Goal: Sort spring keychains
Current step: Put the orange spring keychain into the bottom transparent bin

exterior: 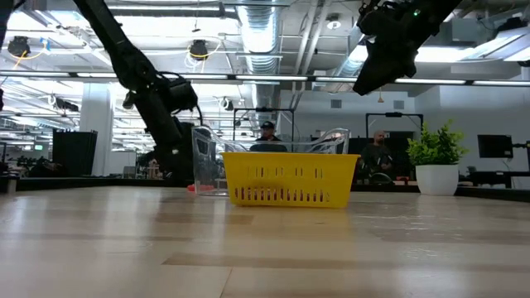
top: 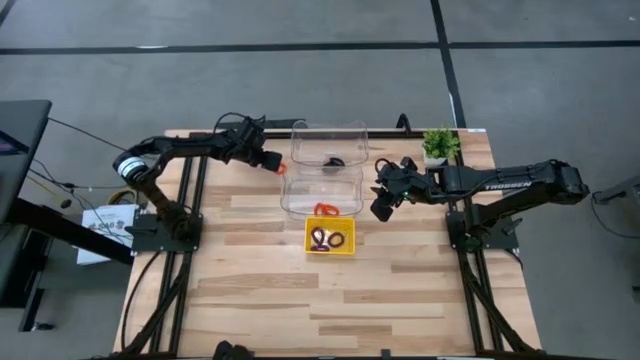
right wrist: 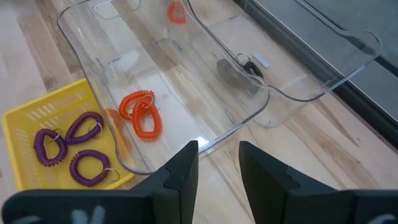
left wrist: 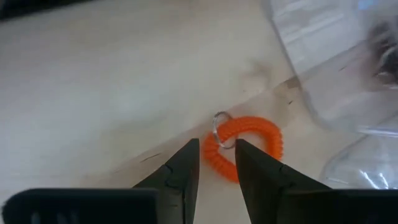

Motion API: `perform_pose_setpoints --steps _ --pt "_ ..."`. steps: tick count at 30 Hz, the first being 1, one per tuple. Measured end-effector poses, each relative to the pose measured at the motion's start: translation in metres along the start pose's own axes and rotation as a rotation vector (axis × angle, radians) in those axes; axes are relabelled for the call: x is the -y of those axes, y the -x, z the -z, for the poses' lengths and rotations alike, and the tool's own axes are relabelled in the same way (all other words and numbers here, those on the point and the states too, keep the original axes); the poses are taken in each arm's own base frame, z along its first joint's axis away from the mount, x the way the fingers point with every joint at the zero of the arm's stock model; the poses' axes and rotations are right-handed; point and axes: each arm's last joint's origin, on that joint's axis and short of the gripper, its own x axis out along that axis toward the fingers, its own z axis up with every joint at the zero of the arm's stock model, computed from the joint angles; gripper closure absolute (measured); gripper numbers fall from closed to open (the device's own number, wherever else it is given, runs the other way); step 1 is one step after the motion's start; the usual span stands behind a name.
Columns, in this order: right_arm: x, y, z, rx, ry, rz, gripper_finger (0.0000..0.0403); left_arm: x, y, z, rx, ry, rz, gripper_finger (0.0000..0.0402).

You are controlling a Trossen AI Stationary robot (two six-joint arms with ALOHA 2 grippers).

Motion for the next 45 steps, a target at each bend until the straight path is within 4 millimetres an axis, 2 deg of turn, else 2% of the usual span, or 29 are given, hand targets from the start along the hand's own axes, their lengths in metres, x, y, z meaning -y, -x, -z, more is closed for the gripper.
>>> perform_pose_setpoints --steps 5,31,38,42,45 --pt "0.000 0.000 0.000 -0.001 -0.006 0.001 0.0296 -0.002 -0.009 0.003 -0.025 0.011 -0.007 0.0302" --pt "0.002 0.000 0.000 0.012 -0.005 0.054 0.0296 -0.002 -0.009 0.002 -0.013 -0.054 -0.033 0.0302" --pt "0.002 0.000 0.000 0.012 -0.006 0.054 0.0296 0.000 -0.009 0.003 -0.031 -0.017 0.028 0.0302" --pt "0.002 0.000 0.000 0.012 -0.006 0.054 0.0296 0.003 -0.010 0.004 -0.018 -0.060 -0.003 0.0302" --pt "0.002 0.000 0.000 0.012 -0.006 0.054 0.0296 0.005 -0.017 0.008 -0.033 -0.117 -0.038 0.0302"
